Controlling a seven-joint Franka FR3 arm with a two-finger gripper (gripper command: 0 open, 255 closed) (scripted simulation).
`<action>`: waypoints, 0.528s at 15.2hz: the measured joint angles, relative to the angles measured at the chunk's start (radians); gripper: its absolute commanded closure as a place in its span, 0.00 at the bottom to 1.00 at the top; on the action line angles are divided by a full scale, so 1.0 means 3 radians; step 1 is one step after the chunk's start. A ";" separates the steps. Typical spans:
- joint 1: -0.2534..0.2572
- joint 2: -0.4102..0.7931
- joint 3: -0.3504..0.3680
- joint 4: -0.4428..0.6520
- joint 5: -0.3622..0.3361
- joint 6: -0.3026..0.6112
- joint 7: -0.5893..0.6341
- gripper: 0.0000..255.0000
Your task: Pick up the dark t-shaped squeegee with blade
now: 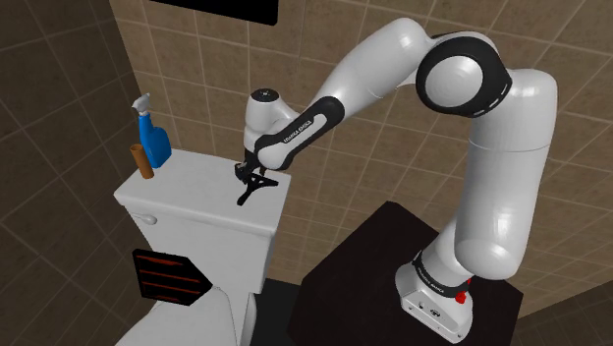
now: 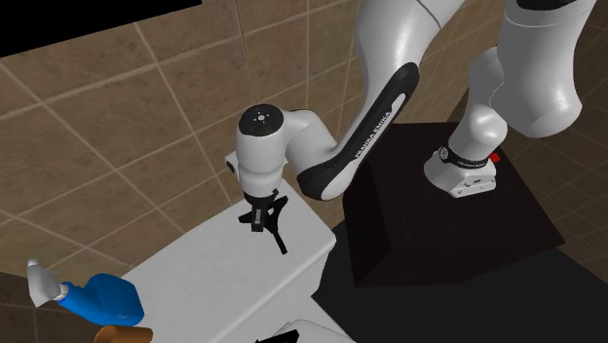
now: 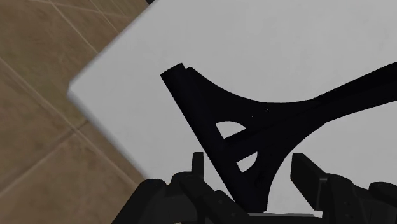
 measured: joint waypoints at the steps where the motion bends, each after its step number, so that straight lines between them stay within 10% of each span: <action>1: -0.0002 -0.0013 0.0005 0.0001 0.0006 -0.0020 -0.0004 1.00; 8: -0.0040 -0.0226 0.0058 0.0007 0.0085 -0.0243 -0.0071 1.00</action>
